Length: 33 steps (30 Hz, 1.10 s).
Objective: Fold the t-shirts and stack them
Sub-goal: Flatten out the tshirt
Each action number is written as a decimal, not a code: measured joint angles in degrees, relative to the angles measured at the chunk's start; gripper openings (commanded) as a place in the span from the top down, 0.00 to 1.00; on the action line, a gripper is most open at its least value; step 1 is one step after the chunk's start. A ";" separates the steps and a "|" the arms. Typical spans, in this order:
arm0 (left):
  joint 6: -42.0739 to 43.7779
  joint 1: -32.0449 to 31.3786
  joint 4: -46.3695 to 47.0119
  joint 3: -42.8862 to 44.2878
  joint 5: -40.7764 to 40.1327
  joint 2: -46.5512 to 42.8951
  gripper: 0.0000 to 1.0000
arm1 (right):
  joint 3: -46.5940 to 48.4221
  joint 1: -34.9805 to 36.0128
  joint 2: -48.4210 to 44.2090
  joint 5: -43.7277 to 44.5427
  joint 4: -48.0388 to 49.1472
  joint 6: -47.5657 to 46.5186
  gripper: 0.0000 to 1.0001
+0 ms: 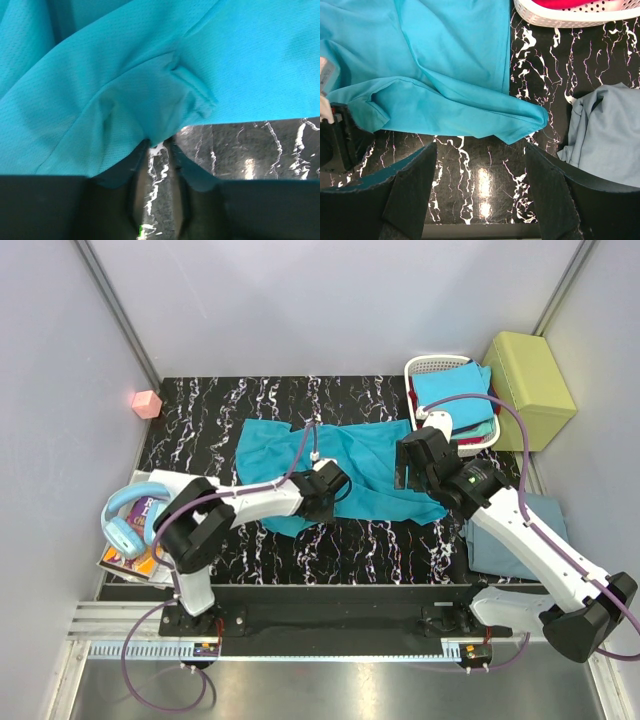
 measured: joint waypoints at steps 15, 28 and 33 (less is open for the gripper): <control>-2.01 -2.10 -8.00 -4.61 -3.85 -15.69 1.00 | -0.37 0.00 0.00 -0.04 0.07 0.00 0.25; -7.96 -8.46 -17.40 -6.56 -2.14 -27.06 1.00 | -0.52 0.00 2.08 -0.74 0.70 0.17 0.25; -11.37 -14.25 -21.90 -9.53 0.20 -27.23 1.00 | -0.52 0.00 2.36 -1.29 0.70 0.70 0.25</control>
